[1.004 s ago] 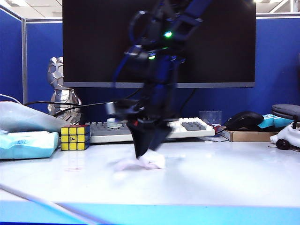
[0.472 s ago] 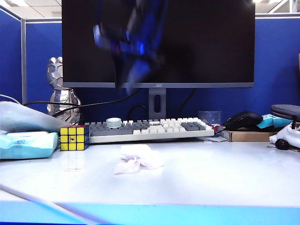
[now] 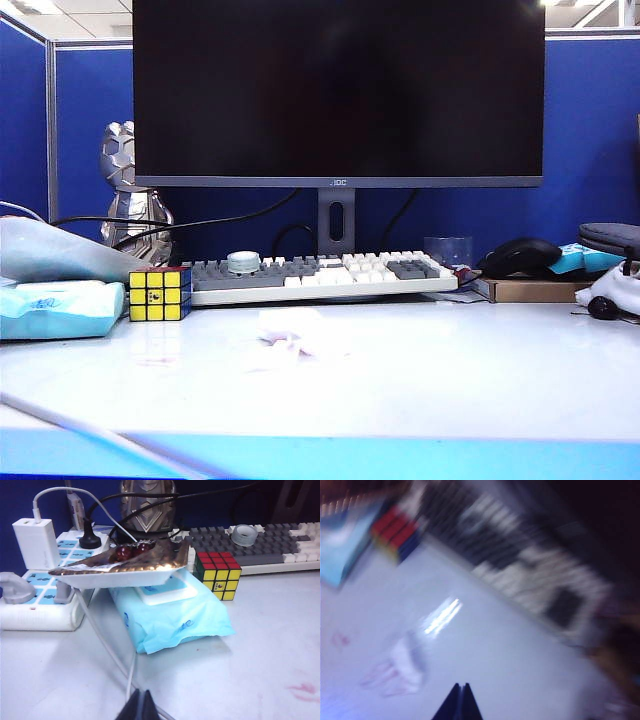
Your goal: Use the wet wipes on the table to wipe the cherry juice off the table, then put the wipes back on the table.
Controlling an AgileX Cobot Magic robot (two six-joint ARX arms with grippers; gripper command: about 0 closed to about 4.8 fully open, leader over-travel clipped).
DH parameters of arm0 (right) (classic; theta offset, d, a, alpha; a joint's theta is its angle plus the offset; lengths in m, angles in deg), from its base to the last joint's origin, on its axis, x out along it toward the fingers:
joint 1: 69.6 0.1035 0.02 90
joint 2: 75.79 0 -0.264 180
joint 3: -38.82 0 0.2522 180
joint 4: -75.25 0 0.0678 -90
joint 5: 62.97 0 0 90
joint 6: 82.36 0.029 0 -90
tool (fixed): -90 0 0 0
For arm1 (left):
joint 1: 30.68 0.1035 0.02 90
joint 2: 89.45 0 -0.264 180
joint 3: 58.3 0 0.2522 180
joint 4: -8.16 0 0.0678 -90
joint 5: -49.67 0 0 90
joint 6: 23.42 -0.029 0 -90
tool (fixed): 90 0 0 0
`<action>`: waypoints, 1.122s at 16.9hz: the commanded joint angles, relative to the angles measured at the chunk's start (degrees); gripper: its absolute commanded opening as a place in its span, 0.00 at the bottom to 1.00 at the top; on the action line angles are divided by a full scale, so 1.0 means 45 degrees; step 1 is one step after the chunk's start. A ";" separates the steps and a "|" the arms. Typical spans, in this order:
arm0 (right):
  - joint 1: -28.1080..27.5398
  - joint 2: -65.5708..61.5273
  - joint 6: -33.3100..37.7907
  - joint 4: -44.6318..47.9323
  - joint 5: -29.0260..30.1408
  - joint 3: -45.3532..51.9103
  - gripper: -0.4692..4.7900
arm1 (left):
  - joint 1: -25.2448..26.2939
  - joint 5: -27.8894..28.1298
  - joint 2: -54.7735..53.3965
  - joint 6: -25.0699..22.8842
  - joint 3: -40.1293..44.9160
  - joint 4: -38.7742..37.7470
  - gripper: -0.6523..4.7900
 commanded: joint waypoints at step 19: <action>-0.1316 1.5902 0.1243 1.1769 -0.0695 2.2008 0.08 | -0.0019 -0.0083 0.0034 -0.0097 0.0029 -0.0102 0.13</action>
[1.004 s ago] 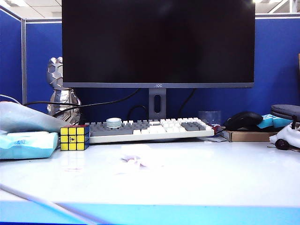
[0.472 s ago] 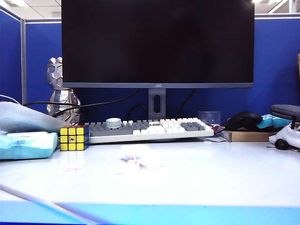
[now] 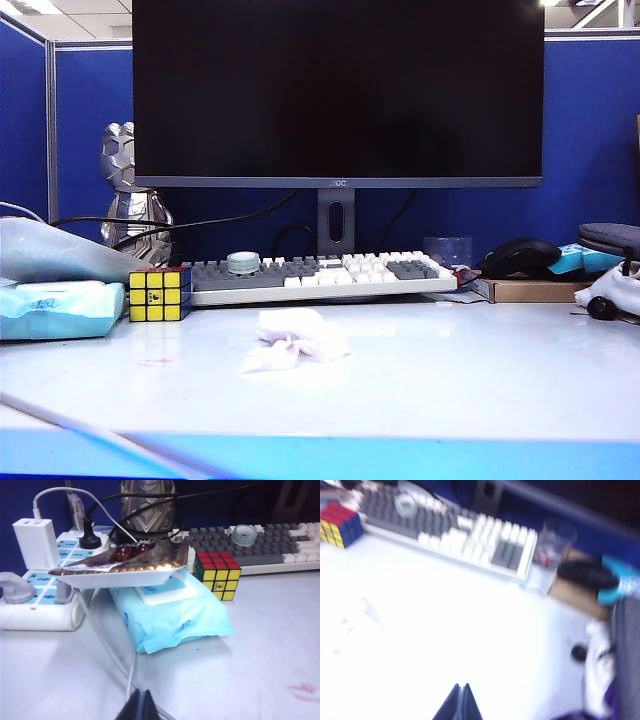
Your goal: Use the wet wipes on the table to wipe the cherry juice off the table, then put the wipes back on the table.
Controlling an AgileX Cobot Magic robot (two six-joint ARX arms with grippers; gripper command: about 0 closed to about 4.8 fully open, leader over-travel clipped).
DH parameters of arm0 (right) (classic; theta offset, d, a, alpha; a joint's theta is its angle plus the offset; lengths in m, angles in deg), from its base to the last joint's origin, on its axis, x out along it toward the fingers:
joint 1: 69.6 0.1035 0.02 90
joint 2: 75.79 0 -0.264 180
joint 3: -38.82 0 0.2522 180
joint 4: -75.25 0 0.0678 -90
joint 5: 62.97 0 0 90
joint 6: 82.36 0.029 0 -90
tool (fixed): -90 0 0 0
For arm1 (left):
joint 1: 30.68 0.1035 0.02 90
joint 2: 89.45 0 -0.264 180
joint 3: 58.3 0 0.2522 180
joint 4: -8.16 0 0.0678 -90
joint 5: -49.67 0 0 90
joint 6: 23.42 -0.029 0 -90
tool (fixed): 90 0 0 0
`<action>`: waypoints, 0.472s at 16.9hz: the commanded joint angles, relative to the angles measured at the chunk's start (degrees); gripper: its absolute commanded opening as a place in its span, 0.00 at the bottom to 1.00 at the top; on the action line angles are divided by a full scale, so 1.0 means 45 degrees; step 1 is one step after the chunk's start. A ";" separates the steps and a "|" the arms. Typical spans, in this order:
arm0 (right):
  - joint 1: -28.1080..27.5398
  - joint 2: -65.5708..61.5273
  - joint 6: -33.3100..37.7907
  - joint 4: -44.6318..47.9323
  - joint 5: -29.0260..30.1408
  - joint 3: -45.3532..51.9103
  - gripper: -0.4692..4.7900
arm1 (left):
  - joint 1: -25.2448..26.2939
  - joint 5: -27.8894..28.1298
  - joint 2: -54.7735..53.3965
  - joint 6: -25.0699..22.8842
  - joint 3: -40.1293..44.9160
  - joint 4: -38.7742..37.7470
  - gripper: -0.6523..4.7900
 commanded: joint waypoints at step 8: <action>-0.0005 0.7422 0.1792 -0.0578 -0.0738 0.3852 0.08 | -0.0019 -0.0083 0.0039 -0.0092 0.0029 -0.0097 0.13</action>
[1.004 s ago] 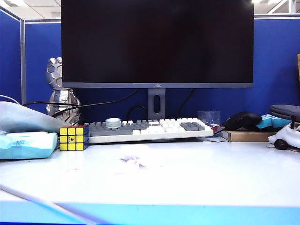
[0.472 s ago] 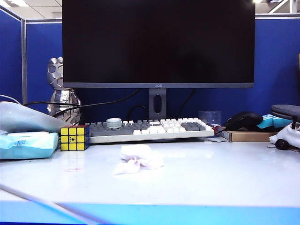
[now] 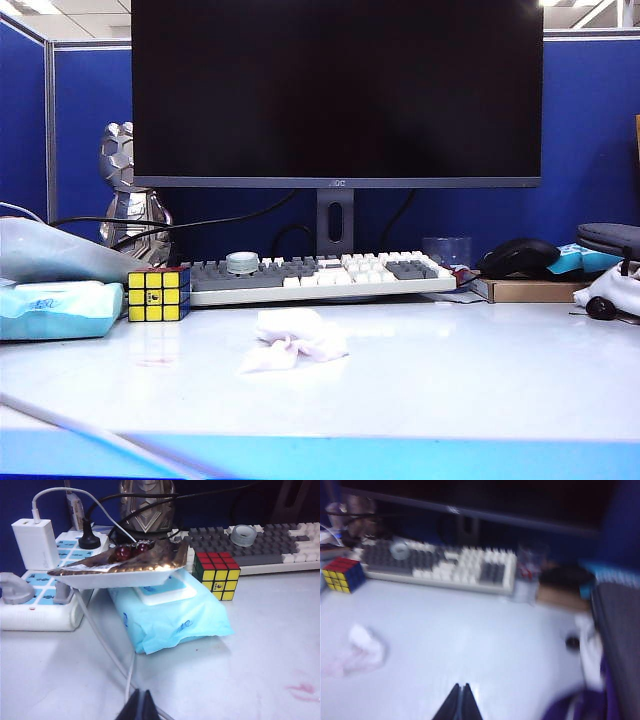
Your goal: Use the wet wipes on the table to wipe the cherry juice off the table, then put the wipes back on the table.
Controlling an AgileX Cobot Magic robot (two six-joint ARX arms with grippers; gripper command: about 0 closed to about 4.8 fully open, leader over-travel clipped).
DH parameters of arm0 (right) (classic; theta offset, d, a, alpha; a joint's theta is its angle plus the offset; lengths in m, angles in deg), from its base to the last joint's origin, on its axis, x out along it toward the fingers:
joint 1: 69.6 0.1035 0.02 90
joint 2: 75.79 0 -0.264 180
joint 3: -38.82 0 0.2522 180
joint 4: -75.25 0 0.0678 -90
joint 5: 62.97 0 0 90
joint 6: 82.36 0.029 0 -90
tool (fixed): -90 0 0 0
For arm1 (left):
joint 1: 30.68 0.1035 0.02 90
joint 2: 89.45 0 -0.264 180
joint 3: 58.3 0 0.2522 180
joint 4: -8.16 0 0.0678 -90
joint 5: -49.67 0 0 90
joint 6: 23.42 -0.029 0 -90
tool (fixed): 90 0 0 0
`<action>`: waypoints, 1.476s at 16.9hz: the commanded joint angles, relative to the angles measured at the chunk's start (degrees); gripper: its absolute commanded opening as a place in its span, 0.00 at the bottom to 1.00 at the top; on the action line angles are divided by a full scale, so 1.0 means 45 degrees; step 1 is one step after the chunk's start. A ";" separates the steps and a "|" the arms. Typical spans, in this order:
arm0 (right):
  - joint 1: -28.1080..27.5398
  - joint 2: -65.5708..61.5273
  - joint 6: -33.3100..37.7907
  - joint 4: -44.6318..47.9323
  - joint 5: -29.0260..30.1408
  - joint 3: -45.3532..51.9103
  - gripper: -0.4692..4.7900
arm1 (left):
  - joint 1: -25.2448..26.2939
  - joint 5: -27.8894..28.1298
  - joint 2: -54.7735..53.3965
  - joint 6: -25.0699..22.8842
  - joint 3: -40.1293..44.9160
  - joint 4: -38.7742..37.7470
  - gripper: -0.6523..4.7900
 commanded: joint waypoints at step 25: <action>-0.3667 0.2662 0.0947 0.2652 0.1846 0.6110 0.08 | -0.0019 -0.0083 0.0039 -0.0097 0.0029 -0.0102 0.13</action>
